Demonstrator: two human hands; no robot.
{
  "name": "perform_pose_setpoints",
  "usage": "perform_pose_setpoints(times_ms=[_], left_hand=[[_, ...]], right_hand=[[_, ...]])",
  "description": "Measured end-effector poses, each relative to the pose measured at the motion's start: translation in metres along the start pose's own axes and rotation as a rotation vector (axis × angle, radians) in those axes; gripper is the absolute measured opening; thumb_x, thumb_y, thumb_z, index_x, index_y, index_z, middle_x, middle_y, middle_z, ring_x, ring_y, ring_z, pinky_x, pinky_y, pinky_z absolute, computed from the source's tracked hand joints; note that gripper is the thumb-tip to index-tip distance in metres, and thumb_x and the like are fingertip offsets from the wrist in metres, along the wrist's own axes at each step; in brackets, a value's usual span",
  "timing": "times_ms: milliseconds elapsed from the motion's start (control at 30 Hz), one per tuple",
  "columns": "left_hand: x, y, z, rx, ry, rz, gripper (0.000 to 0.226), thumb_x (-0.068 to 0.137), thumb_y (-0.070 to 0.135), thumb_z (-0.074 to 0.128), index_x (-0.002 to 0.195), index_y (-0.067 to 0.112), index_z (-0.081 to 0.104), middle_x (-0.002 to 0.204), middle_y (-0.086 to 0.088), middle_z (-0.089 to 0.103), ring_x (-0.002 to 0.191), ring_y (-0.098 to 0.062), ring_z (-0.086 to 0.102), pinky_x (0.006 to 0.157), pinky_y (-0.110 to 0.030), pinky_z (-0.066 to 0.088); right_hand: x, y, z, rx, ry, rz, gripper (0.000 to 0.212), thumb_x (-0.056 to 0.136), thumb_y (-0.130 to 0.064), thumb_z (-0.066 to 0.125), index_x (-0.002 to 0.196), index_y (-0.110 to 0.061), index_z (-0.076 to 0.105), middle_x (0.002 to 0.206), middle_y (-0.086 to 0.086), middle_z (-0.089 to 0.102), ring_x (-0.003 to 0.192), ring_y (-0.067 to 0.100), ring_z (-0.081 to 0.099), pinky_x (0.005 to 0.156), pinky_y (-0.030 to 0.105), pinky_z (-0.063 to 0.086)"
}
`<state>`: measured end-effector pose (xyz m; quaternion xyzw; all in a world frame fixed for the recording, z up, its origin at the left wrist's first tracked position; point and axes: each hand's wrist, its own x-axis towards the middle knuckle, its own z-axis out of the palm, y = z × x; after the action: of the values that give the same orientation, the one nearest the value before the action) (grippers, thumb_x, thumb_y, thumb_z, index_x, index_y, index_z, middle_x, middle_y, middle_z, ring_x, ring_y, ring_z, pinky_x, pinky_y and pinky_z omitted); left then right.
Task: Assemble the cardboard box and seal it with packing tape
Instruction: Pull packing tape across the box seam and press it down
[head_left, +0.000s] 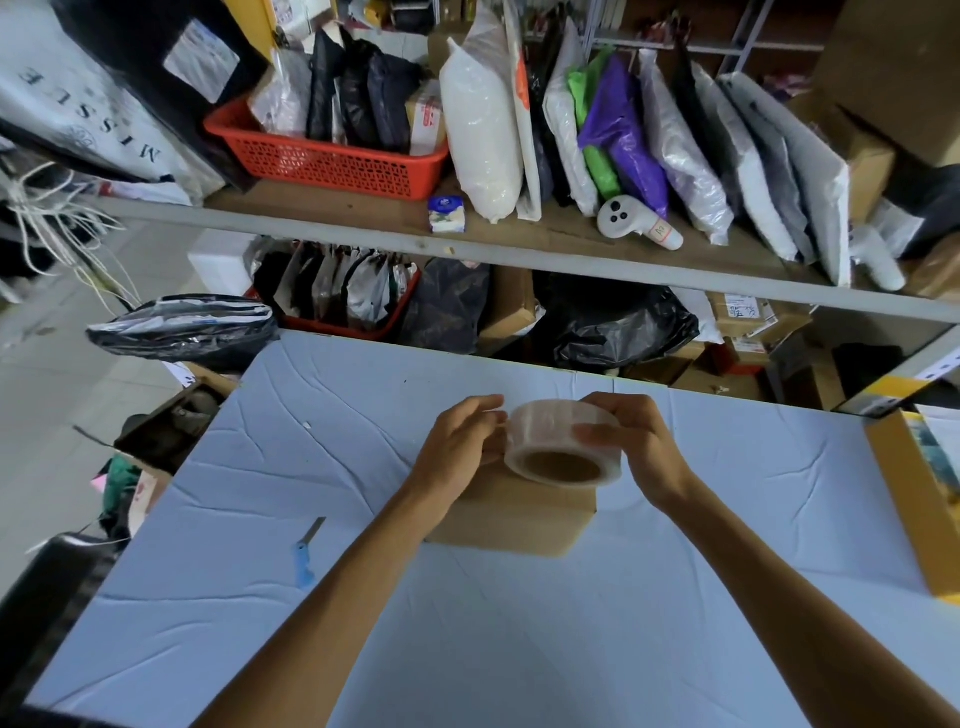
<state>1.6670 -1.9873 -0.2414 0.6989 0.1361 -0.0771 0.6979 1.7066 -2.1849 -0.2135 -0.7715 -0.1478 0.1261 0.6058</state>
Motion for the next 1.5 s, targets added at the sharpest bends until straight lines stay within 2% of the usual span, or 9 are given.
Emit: perform_pose_setpoints(times_ms=[67,133,300,467,867,967,1100,1167,1500], left_hand=[[0.004,-0.003,0.000,0.001,-0.002,-0.091,0.033,0.088,0.034,0.054,0.119,0.026,0.060,0.129,-0.007,0.056,0.110,-0.021,0.061,0.090,-0.035,0.055],[0.009,-0.008,0.001,-0.053,-0.022,-0.176,0.030,0.088,0.030,0.056,0.117,0.025,0.063,0.132,-0.009,0.053,0.109,-0.025,0.062,0.087,-0.042,0.057],[0.013,-0.006,0.006,-0.066,-0.037,-0.187,0.025,0.096,0.014,0.048,0.109,0.016,0.069,0.113,-0.011,0.068,0.103,-0.026,0.066,0.086,-0.046,0.057],[0.009,-0.003,0.005,-0.005,-0.048,-0.181,0.022,0.096,0.010,0.050,0.106,0.008,0.069,0.107,-0.012,0.070,0.098,-0.025,0.068,0.081,-0.036,0.059],[-0.001,0.000,0.004,0.065,-0.004,-0.144,0.022,0.093,0.011,0.055,0.111,0.009,0.066,0.109,-0.005,0.068,0.096,-0.016,0.066,0.083,-0.027,0.057],[0.001,0.001,0.005,0.050,-0.034,-0.184,0.022,0.093,0.011,0.054,0.107,0.010,0.070,0.109,-0.005,0.068,0.100,-0.017,0.065,0.085,-0.028,0.056],[0.005,0.003,0.009,-0.137,-0.058,-0.308,0.023,0.087,0.005,0.057,0.108,0.001,0.067,0.108,-0.014,0.068,0.097,-0.020,0.065,0.072,-0.025,0.057],[0.006,0.003,0.011,-0.185,-0.055,-0.344,0.026,0.086,0.002,0.057,0.110,0.000,0.065,0.109,-0.015,0.068,0.096,-0.022,0.064,0.073,-0.027,0.057],[0.011,0.001,0.010,-0.024,-0.011,-0.353,0.025,0.082,0.012,0.063,0.105,0.003,0.068,0.107,-0.015,0.070,0.098,-0.023,0.066,0.074,-0.029,0.057]], right_hand=[[0.000,0.000,0.000,0.008,-0.007,0.004,0.011,0.066,-0.020,0.064,0.070,-0.012,0.070,0.063,0.000,0.060,0.062,0.014,0.056,0.058,0.027,0.040],[0.001,-0.001,-0.001,0.013,-0.024,0.001,0.009,0.065,-0.020,0.064,0.069,-0.013,0.070,0.063,0.000,0.060,0.062,0.014,0.056,0.058,0.026,0.040],[-0.002,-0.001,-0.003,0.012,-0.050,-0.001,0.007,0.066,-0.019,0.064,0.068,-0.016,0.069,0.062,-0.003,0.060,0.061,0.012,0.056,0.055,0.018,0.040],[-0.003,-0.001,-0.004,0.006,-0.064,-0.013,0.010,0.068,-0.018,0.063,0.072,-0.012,0.069,0.063,-0.004,0.061,0.062,0.010,0.057,0.055,0.014,0.041],[-0.004,0.002,-0.006,0.018,-0.064,-0.003,0.009,0.069,-0.018,0.063,0.074,-0.014,0.071,0.065,-0.004,0.062,0.064,0.012,0.057,0.056,0.015,0.042],[-0.004,0.001,-0.006,0.022,-0.075,-0.008,0.011,0.070,-0.017,0.062,0.075,-0.014,0.071,0.066,-0.005,0.063,0.064,0.010,0.059,0.056,0.014,0.043],[-0.003,0.000,-0.006,0.024,-0.101,0.000,0.013,0.070,-0.017,0.061,0.077,-0.015,0.072,0.067,-0.006,0.064,0.065,0.009,0.060,0.057,0.013,0.044],[-0.002,0.000,-0.007,0.014,-0.109,0.007,0.015,0.070,-0.018,0.060,0.078,-0.015,0.072,0.068,-0.005,0.065,0.067,0.009,0.061,0.058,0.013,0.044],[-0.001,-0.001,-0.011,0.018,-0.156,-0.002,0.015,0.070,-0.016,0.060,0.077,-0.012,0.072,0.067,-0.004,0.064,0.067,0.012,0.059,0.060,0.016,0.044]])
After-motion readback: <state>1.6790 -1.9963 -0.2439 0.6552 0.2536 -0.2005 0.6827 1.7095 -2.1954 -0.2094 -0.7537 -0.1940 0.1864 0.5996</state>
